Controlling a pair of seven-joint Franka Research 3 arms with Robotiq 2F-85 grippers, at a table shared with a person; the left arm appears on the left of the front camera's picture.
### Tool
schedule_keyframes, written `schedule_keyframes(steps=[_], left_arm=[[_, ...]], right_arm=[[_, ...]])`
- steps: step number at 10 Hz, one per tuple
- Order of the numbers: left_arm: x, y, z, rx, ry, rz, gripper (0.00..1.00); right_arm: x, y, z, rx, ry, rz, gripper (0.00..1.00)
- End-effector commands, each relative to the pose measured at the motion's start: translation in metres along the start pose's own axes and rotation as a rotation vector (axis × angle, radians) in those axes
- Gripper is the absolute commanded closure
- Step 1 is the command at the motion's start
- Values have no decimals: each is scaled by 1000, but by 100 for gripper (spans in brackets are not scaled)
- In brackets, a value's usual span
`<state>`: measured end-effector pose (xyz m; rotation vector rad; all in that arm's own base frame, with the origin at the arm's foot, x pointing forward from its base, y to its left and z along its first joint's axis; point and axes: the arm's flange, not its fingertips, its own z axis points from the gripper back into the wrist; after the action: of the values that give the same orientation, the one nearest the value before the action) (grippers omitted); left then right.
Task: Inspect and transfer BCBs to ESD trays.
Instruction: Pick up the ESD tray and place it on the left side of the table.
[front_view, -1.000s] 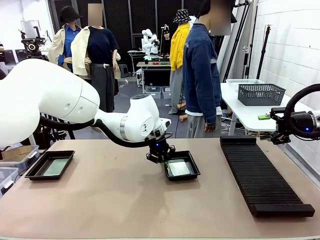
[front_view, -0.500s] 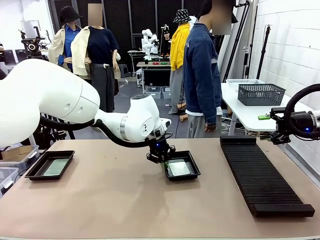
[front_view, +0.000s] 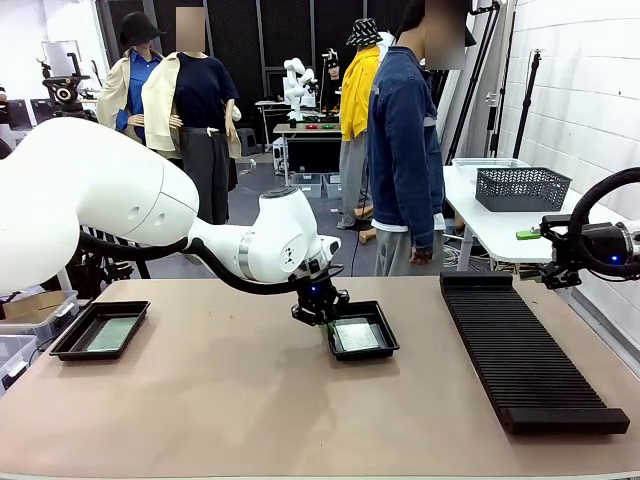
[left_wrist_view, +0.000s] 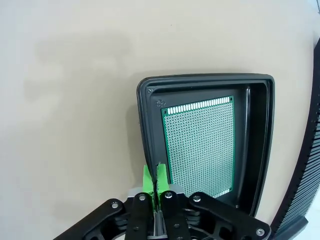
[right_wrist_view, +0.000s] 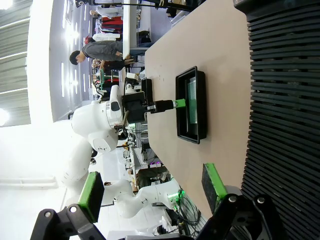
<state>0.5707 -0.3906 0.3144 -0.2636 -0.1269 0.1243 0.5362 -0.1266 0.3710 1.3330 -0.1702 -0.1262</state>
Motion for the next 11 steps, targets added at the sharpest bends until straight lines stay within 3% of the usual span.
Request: schedule_keyframes(steps=[1,4,11], left_arm=[[3,19,13,7,-1,12,100],[4,41,23,38,-9,0,100],[17,126,63,40,-24,-52,100]], right_arm=[[4,2,1,7,9,-9,0],[4,2,1,7,9,-9,0],[4,2,1,7,9,-9,0]])
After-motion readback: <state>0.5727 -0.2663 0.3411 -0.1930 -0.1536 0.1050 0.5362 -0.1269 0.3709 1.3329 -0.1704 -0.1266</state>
